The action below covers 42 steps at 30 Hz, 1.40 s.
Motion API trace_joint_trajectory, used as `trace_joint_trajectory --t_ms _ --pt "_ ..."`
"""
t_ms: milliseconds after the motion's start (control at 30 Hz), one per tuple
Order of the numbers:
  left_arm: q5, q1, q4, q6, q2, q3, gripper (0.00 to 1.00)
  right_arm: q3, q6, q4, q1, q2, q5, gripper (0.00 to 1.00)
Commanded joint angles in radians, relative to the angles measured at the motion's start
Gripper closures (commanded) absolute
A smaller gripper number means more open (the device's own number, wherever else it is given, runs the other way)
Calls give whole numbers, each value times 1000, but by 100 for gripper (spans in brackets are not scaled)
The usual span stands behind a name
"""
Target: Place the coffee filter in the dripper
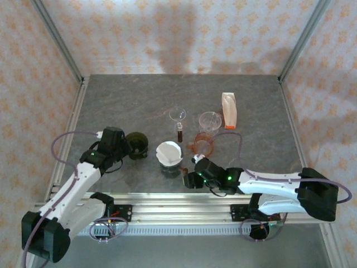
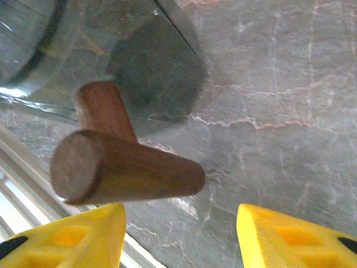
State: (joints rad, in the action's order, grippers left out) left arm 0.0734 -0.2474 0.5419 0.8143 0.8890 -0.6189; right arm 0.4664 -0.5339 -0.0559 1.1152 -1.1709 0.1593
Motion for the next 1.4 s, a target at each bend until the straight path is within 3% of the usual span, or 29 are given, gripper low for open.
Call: trace_joint_trajectory --t_ms 0,800,1367 --pt "15 7 74 17 -61 21 100 -11 4 106 9 -27 -12 48" --pt "-22 12 279 72 -272 41 100 120 -20 294 2 -304 -148 58" --pt "-35 13 342 70 -331 48 100 387 72 312 -108 -555 -62 60"
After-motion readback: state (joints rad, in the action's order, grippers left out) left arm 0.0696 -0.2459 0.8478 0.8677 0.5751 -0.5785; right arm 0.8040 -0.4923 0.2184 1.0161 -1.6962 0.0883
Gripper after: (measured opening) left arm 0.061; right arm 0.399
